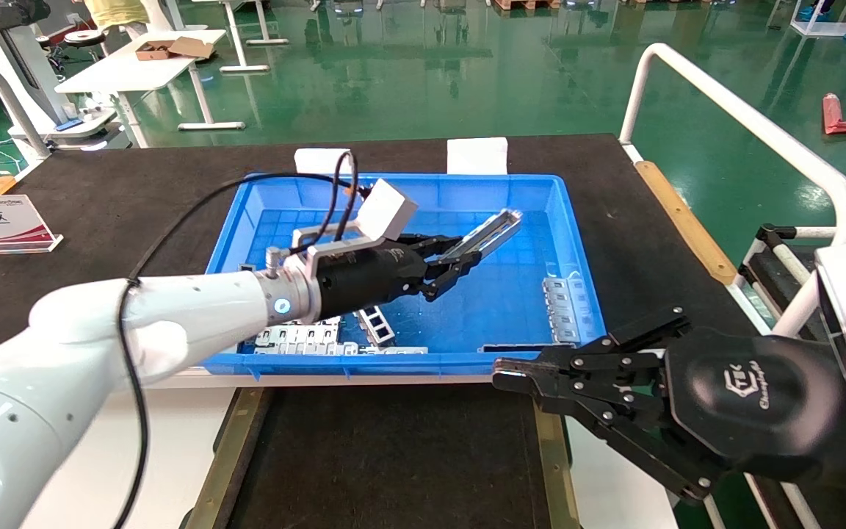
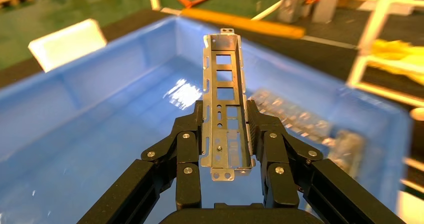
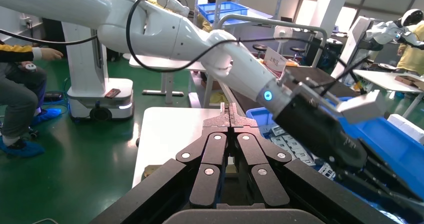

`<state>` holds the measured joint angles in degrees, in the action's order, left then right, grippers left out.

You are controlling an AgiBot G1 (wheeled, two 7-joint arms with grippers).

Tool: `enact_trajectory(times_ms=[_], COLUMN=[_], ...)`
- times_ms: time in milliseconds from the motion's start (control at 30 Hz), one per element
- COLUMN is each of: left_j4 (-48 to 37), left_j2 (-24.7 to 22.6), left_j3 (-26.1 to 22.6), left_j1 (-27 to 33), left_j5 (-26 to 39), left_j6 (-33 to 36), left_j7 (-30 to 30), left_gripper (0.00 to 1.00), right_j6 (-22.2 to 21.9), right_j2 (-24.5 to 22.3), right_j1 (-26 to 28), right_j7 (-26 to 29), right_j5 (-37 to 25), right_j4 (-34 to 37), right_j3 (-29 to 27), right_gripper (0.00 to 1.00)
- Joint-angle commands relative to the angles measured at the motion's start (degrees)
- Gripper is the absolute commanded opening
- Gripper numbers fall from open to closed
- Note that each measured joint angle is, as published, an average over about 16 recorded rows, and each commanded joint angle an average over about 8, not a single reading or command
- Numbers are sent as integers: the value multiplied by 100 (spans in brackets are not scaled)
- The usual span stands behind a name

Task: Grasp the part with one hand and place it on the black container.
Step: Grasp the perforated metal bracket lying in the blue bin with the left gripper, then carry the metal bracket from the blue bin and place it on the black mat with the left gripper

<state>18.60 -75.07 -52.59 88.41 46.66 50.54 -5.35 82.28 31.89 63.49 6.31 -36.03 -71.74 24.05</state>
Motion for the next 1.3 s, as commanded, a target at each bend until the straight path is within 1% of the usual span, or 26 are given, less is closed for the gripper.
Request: enact_trajectory(times_ms=[33,200,333,500,667,767,867,1067,1167,1300], left_j4=[-18,173,476,1094,2041,2782,3593,5054,5525,5783], left_j2=[55,386,682,1128,1684,2050,2412,3006,3188,3280], left_j3=[37,108,147,176,216,240,256,206,138,32], left_j1=[66,47,-78,-378,-850,-1223,-1655,-2585,-2995,-3433], left_j5=[-77,-222,-318,-420,-559,-651,-735,-854,-873,-884], left_j6=[266,915,1267,1525,1534,1386,1090,174,-296,-784], left_j7=[-83,-142,-111,-20,179,332,493,881,1056,1211], left_gripper=[0,0,0,0,0,0,0,0,0,0], right_j6=[0,0,0,0,0,0,0,0,0,0], right_j2=[0,0,0,0,0,0,0,0,0,0], right_j1=[0,0,0,0,0,0,0,0,0,0], right_j7=[0,0,0,0,0,0,0,0,0,0], right_j5=[0,0,0,0,0,0,0,0,0,0], right_j4=[0,0,0,0,0,0,0,0,0,0], right_j3=[0,0,0,0,0,0,0,0,0,0], right_gripper=[0,0,0,0,0,0,0,0,0,0])
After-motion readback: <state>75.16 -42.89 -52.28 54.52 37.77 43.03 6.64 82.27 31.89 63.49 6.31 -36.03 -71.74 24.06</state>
